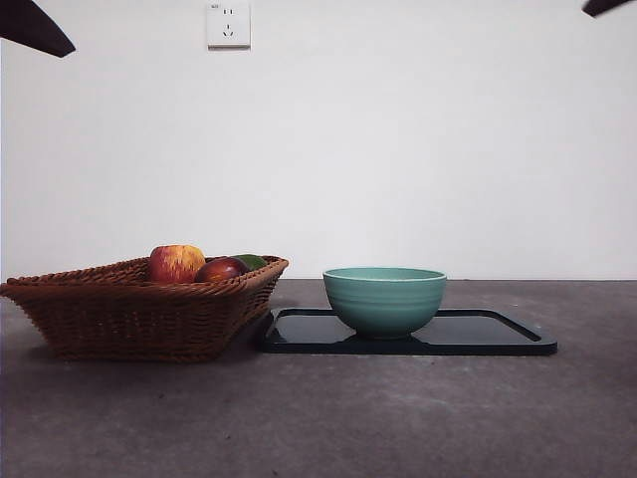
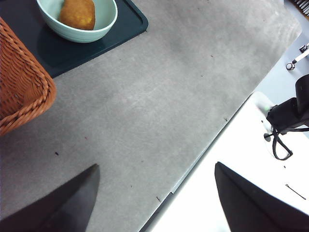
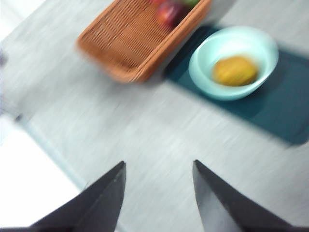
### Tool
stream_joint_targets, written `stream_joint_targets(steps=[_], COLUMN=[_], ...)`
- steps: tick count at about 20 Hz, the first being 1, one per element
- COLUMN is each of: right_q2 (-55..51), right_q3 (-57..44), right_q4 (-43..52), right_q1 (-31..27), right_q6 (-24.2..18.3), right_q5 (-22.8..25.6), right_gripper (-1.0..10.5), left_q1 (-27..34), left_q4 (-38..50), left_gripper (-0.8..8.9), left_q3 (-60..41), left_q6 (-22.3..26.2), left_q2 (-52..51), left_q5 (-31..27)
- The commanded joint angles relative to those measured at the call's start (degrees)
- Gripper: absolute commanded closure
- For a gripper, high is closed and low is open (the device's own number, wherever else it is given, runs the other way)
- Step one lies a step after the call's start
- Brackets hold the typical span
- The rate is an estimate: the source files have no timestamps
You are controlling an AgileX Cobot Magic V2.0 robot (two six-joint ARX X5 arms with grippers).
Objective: Pick up the wifruite, put it on the bowl, pick up the plate, put it on desk
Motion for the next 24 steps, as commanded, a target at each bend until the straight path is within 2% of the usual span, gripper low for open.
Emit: stream_joint_targets(steps=[1,4,24], right_q2=[-1.7,-3.4,-3.4], right_q3=[-3.1,-5.8,-5.8], right_q4=[-0.1,-0.2,0.0], right_q1=[0.9,1.2,1.2], right_q6=[-0.3,-0.2,-0.2], right_q5=[-1.6,-1.8,-1.8], right_gripper=[7.3,7.3,7.3], left_q1=[-0.3,-0.3,-0.3], left_q4=[0.3,0.3,0.3], left_gripper=[4.38,4.38,4.39], left_q3=[0.5,0.5,0.5], left_q6=[0.7,0.7,0.7], left_q2=[0.3,0.3,0.3], left_q5=[0.1,0.1,0.1])
